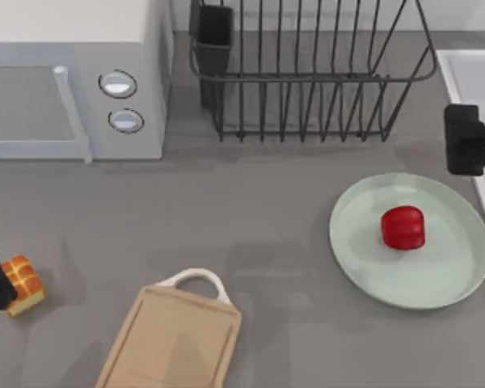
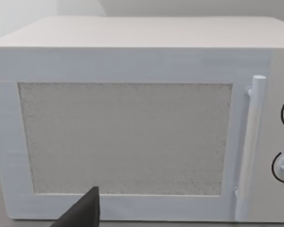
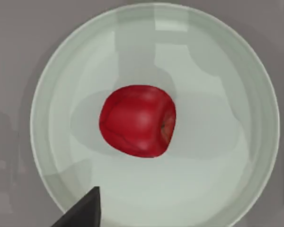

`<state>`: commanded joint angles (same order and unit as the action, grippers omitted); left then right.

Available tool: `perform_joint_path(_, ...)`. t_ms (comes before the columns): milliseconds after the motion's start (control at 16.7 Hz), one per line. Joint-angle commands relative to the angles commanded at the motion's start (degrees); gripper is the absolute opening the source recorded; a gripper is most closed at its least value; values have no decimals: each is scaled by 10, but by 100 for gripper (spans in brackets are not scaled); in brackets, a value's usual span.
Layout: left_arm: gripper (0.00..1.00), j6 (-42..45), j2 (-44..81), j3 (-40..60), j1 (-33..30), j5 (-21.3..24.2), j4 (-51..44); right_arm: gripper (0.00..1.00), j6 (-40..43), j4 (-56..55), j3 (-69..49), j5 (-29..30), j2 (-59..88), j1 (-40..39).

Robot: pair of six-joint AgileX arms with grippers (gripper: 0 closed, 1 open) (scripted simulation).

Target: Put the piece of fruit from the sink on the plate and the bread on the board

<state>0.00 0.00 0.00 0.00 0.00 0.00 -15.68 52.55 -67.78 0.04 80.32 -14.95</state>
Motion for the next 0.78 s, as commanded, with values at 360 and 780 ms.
perform_joint_path(360, 100, 0, 0, 0, 0, 0, 0, 100, 66, -222, 295, 0, -377, 63)
perform_joint_path(780, 100, 0, 0, 0, 0, 0, 0, 100, 137, -458, 602, 0, -725, 130)
